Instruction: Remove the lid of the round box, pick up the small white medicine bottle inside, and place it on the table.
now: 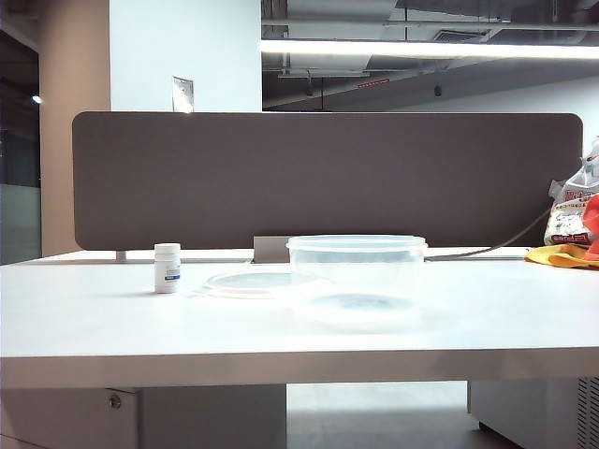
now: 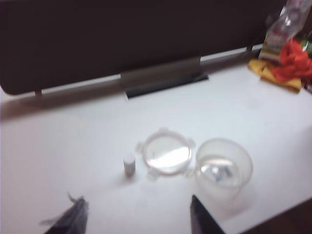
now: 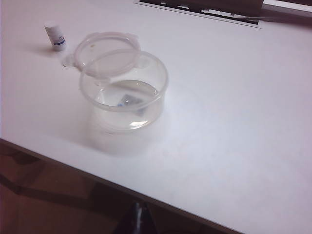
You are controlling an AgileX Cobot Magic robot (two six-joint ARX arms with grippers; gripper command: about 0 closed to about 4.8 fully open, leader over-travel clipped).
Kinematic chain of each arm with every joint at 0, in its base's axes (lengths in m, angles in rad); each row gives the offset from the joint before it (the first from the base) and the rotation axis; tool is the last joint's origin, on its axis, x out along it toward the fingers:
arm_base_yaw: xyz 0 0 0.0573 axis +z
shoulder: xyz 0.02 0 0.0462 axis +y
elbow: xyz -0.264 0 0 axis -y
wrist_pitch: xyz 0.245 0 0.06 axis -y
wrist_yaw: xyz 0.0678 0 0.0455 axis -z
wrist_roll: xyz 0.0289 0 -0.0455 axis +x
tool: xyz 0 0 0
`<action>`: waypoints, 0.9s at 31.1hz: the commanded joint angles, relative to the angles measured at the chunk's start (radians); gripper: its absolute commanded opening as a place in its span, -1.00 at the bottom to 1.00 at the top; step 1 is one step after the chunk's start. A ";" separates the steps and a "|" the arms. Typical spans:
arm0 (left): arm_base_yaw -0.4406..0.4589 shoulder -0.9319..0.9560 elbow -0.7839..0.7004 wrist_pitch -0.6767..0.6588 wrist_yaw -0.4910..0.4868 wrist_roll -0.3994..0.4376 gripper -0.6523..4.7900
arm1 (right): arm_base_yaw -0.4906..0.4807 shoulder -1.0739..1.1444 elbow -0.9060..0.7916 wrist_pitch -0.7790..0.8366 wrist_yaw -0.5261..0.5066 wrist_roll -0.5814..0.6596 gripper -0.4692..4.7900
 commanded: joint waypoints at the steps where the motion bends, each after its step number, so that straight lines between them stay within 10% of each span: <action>1: -0.001 -0.014 0.002 0.072 0.006 0.001 0.24 | 0.000 -0.001 0.001 0.010 0.000 0.004 -0.84; 11: -0.001 -0.014 0.001 0.127 -0.077 0.051 0.24 | 0.000 -0.001 0.001 0.010 0.000 0.004 -0.84; 19: -0.001 0.035 0.001 0.159 -0.203 0.270 0.24 | 0.000 -0.001 0.001 0.010 0.000 0.004 -0.84; 28: -0.001 0.014 0.001 0.316 -0.262 0.275 0.24 | 0.000 -0.001 0.001 0.010 0.000 0.004 -0.84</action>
